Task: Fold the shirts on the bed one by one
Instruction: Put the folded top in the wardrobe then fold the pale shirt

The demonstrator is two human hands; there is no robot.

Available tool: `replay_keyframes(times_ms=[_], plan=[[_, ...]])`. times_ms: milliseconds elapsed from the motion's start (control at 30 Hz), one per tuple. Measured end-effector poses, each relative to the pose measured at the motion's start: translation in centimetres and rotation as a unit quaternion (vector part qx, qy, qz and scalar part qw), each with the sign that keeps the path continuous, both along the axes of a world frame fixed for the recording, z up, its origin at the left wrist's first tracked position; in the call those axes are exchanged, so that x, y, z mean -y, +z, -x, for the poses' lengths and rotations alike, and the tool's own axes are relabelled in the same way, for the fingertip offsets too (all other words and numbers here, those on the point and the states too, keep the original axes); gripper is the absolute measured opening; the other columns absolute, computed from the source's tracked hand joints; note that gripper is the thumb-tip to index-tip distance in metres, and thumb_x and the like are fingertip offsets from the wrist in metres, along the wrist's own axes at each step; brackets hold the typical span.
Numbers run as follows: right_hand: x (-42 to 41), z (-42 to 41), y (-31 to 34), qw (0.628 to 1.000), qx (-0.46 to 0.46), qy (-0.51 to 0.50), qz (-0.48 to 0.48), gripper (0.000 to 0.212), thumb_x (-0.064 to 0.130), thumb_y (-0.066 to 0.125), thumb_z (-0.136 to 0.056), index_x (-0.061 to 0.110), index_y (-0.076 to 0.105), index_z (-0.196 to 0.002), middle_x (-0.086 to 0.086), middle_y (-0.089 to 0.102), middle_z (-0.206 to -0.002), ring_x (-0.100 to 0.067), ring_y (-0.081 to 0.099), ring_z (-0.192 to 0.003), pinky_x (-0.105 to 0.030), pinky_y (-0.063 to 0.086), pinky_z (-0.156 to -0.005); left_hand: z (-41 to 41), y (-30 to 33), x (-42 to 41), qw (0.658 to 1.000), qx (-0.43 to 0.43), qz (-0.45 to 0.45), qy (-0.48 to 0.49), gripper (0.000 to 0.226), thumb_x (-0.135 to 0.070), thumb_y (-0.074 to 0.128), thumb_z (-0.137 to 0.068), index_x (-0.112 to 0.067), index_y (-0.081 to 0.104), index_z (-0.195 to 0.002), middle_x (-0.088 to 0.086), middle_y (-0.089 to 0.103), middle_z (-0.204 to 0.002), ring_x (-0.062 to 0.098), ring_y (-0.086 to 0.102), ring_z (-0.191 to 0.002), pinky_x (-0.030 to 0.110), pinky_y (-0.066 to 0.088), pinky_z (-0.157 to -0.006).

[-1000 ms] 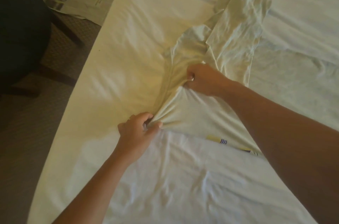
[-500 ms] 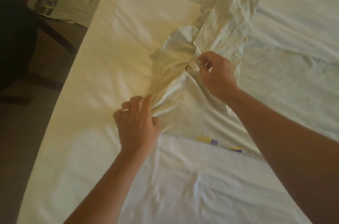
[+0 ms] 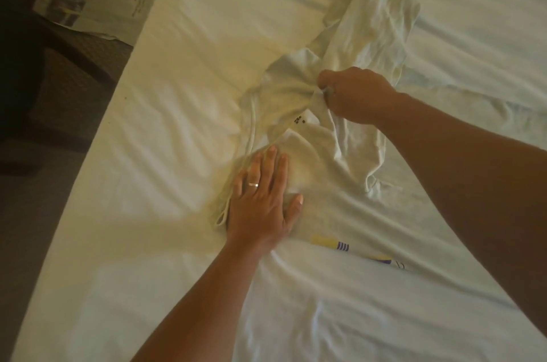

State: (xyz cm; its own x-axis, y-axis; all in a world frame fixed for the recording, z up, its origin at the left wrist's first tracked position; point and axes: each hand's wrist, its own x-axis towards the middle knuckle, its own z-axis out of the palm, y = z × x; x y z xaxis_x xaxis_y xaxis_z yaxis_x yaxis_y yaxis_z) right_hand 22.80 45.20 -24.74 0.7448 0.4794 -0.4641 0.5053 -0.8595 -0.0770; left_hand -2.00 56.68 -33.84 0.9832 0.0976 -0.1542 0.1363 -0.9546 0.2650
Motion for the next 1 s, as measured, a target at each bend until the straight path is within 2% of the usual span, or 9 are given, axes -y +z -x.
replay_keyframes(times_ms=[67,233,400,500,600,700,767,833,1000], plan=[[0.5,-0.2,0.8,1.0,0.026,-0.008,0.002,0.021,0.026,0.046,-0.1,0.022,0.06,-0.116,-0.01,0.062,-0.106,-0.028,0.054,-0.084,-0.037,0.042,-0.073,0.0,-0.1,0.0,1.0,0.004,-0.006,-0.001,0.079,-0.061,0.038,-0.098,-0.017,0.023,-0.162,0.007,0.017,-0.169,0.03,0.023,-0.153,0.05,0.03,-0.115],[4.0,1.6,3.1,0.99,0.124,-0.062,-0.029,0.024,0.029,0.047,-0.1,0.017,0.06,-0.115,-0.014,0.066,-0.1,-0.039,0.062,-0.088,-0.04,0.046,-0.074,-0.1,0.2,0.0,1.0,0.001,-0.022,-0.004,0.079,-0.064,0.032,-0.098,-0.016,0.025,-0.161,0.008,0.021,-0.168,0.031,0.027,-0.151,0.05,0.029,-0.114],[9.3,7.8,3.9,0.963,0.219,-0.141,-0.065,0.024,0.029,0.052,-0.098,0.008,0.064,-0.102,-0.021,0.066,-0.083,-0.043,0.063,-0.078,-0.039,0.038,-0.068,-0.2,0.9,-0.1,0.999,-0.004,-0.043,-0.011,0.08,-0.067,0.019,-0.099,-0.016,0.027,-0.16,0.008,0.024,-0.167,0.032,0.028,-0.15,0.049,0.026,-0.112],[11.6,12.6,3.6,0.968,0.184,-0.163,-0.052,0.026,0.033,0.052,-0.098,0.011,0.065,-0.095,-0.017,0.065,-0.079,-0.04,0.065,-0.078,-0.038,0.044,-0.069,-0.3,1.7,0.0,0.997,-0.014,-0.068,-0.02,0.078,-0.064,0.027,-0.098,-0.014,0.032,-0.158,0.01,0.03,-0.165,0.034,0.034,-0.147,0.049,0.028,-0.11],[12.8,16.2,2.6,0.989,0.017,-0.146,0.014,0.029,0.042,0.051,-0.097,0.021,0.069,-0.104,-0.01,0.068,-0.1,-0.034,0.066,-0.094,-0.035,0.045,-0.073,-0.6,3.2,1.1,0.997,-0.002,-0.076,0.033,0.076,-0.053,0.05,-0.087,-0.01,0.04,-0.15,0.018,0.043,-0.154,0.038,0.046,-0.136,0.052,0.038,-0.104],[13.9,16.6,2.0,0.97,-0.087,-0.221,-0.06,0.027,0.047,0.06,-0.088,0.023,0.072,-0.088,-0.003,0.068,-0.092,-0.027,0.066,-0.088,-0.035,0.053,-0.074,-0.9,4.8,2.5,0.993,0.055,-0.102,0.032,0.076,-0.034,0.06,-0.074,-0.011,0.043,-0.144,0.018,0.049,-0.143,0.04,0.051,-0.128,0.051,0.04,-0.097],[14.5,15.0,1.9,0.943,-0.048,-0.297,-0.142,0.027,0.042,0.062,-0.088,0.018,0.071,-0.079,-0.002,0.068,-0.078,-0.025,0.065,-0.077,-0.034,0.052,-0.067,-1.3,5.1,3.4,0.985,0.117,-0.119,-0.048,0.071,-0.027,0.06,-0.073,-0.01,0.05,-0.141,0.017,0.054,-0.14,0.04,0.053,-0.128,0.05,0.041,-0.094],[14.7,12.9,2.0,0.926,0.008,-0.331,-0.183,0.026,0.038,0.061,-0.091,0.016,0.068,-0.079,0.0,0.066,-0.073,-0.022,0.062,-0.072,-0.031,0.047,-0.063,-2.5,5.3,4.5,0.978,0.132,-0.12,-0.104,0.065,-0.024,0.061,-0.072,-0.011,0.056,-0.135,0.015,0.057,-0.137,0.037,0.055,-0.127,0.05,0.042,-0.092],[14.1,7.2,1.1,0.911,0.08,-0.344,-0.213,0.023,0.04,0.059,-0.093,0.018,0.065,-0.095,0.005,0.059,-0.09,-0.019,0.056,-0.082,-0.029,0.038,-0.069,-4.5,4.1,6.3,0.991,0.022,-0.069,-0.115,0.063,-0.034,0.062,-0.078,-0.016,0.053,-0.138,0.012,0.052,-0.142,0.035,0.054,-0.125,0.049,0.042,-0.095]])
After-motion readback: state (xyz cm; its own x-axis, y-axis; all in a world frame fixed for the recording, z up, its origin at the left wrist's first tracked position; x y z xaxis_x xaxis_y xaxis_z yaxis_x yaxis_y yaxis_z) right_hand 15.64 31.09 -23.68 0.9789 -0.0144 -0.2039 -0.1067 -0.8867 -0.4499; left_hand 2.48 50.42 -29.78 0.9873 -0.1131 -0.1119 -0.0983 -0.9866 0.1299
